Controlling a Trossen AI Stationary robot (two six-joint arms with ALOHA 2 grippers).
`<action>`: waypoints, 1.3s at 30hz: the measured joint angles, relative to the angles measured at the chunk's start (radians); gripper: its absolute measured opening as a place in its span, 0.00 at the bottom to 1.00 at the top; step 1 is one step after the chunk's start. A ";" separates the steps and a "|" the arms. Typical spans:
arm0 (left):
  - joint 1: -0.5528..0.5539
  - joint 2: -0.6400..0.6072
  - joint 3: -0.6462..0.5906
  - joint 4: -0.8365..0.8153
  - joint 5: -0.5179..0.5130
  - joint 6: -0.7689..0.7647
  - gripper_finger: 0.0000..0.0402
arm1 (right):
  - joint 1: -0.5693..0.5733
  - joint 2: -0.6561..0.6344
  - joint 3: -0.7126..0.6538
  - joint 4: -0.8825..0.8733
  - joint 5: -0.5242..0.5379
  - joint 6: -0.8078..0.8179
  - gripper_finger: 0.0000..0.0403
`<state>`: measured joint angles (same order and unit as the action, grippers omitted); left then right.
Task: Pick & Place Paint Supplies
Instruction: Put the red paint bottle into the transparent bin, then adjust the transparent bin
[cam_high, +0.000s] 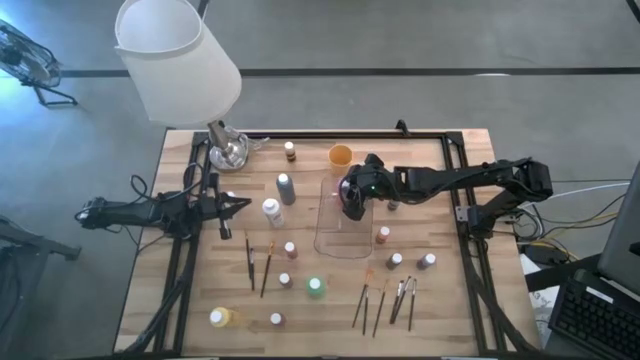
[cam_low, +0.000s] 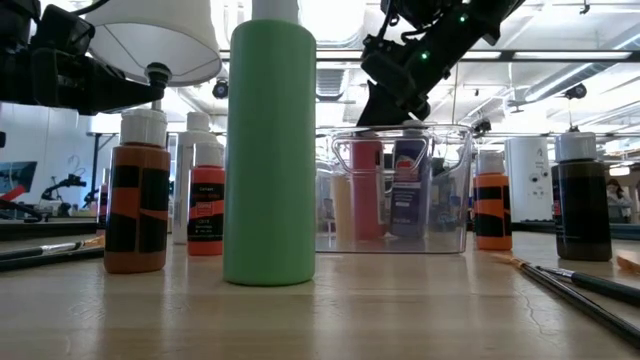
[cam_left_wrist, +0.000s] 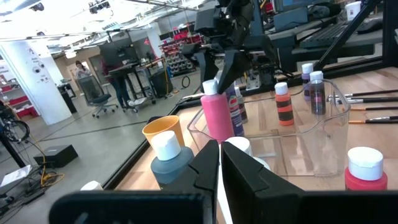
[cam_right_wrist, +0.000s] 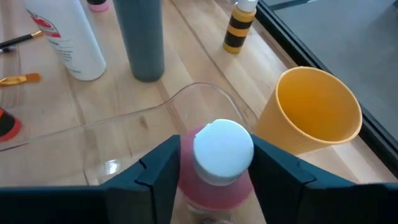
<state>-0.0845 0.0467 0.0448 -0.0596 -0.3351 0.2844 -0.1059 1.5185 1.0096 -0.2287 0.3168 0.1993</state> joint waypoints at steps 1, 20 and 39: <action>0.000 0.000 0.000 0.000 0.000 0.000 0.06 | 0.000 0.000 0.000 0.000 0.000 0.000 0.46; 0.000 0.000 0.000 0.000 0.000 0.000 0.06 | 0.002 -0.017 0.222 -0.290 0.000 -0.124 0.63; 0.000 0.000 0.000 0.000 0.000 0.000 0.06 | -0.056 -0.317 -0.022 -0.497 0.024 -0.186 0.07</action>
<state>-0.0845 0.0463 0.0448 -0.0596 -0.3351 0.2844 -0.1622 1.2011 0.9873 -0.7259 0.3406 0.0133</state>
